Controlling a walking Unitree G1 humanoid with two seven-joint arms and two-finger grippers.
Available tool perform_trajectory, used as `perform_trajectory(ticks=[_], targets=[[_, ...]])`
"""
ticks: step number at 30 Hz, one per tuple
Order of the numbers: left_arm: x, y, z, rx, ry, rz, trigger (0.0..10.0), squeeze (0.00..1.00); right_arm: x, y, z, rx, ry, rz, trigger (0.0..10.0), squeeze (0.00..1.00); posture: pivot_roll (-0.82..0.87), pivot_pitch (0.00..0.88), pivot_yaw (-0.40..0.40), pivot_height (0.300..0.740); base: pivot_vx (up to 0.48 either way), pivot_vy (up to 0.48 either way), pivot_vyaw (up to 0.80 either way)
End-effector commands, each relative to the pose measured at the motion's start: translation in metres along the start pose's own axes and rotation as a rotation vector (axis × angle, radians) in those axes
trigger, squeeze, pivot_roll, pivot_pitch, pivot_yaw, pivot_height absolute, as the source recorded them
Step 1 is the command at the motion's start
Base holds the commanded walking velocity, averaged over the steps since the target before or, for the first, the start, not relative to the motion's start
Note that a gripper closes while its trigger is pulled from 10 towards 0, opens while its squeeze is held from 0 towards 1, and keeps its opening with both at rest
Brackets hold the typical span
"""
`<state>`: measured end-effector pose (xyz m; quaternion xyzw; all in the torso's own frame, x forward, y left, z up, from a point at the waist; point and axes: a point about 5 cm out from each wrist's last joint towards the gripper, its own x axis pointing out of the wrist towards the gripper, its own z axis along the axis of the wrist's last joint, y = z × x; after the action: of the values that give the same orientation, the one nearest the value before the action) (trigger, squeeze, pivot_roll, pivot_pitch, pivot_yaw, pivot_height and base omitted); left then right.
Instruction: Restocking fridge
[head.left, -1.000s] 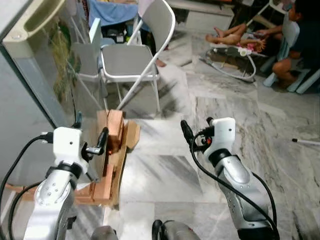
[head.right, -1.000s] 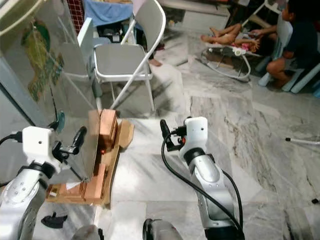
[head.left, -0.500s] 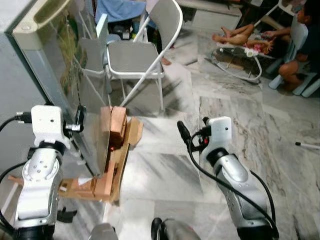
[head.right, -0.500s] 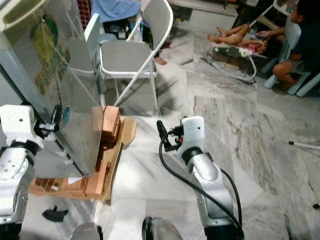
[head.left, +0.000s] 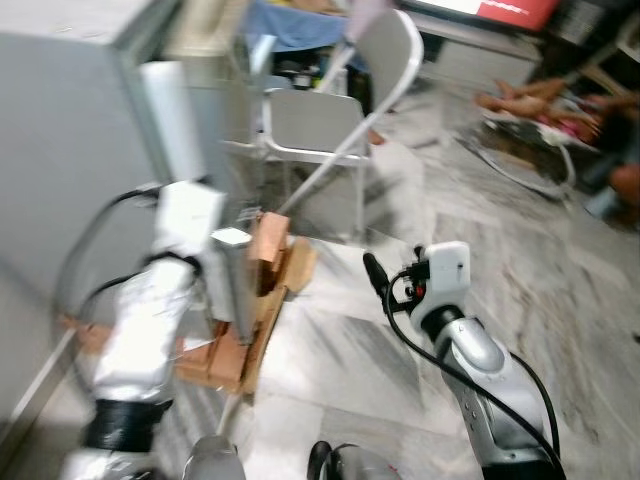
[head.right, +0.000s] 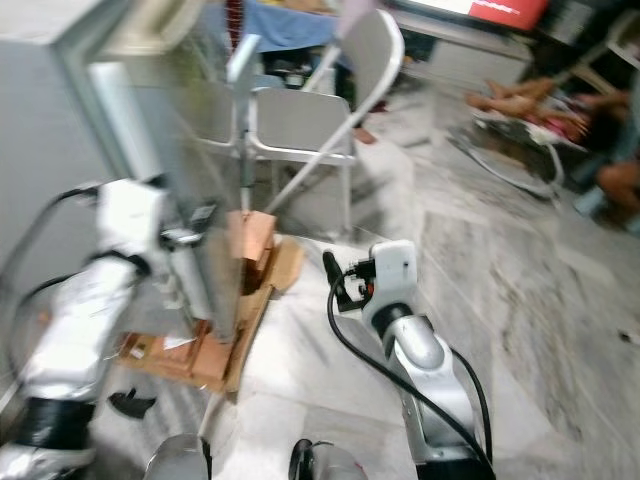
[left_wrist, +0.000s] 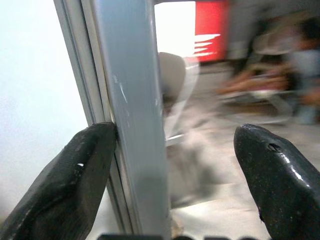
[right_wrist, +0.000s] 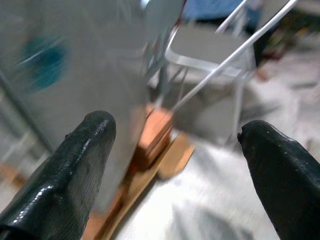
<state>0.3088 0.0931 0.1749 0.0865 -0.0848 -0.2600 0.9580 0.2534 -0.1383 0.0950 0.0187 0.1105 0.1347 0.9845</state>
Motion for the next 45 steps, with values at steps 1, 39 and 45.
perform_trajectory(ticks=[1, 39, 45], targets=[[0.029, -0.027, 0.046, 0.023, -0.181, -0.125, 10.0, 0.0, -0.008, -0.016, -0.004, 0.012, 0.035, -0.076, 10.0, 0.0, 0.13, 0.086, -0.145, 0.74, 0.0, 0.0, 0.0], [-0.102, 0.031, -0.019, -0.029, 0.125, 0.175, 10.0, 0.0, 0.019, -0.014, 0.015, -0.059, -0.072, -0.109, 10.0, 0.0, 0.15, 0.089, -0.133, 0.74, 0.232, -0.264, -0.11], [-0.088, 0.018, -0.032, -0.093, 0.148, 0.235, 10.0, 0.0, 0.017, -0.01, 0.019, -0.061, -0.114, -0.105, 10.0, 0.0, 0.12, 0.062, -0.117, 0.74, 0.405, -0.194, 0.0]])
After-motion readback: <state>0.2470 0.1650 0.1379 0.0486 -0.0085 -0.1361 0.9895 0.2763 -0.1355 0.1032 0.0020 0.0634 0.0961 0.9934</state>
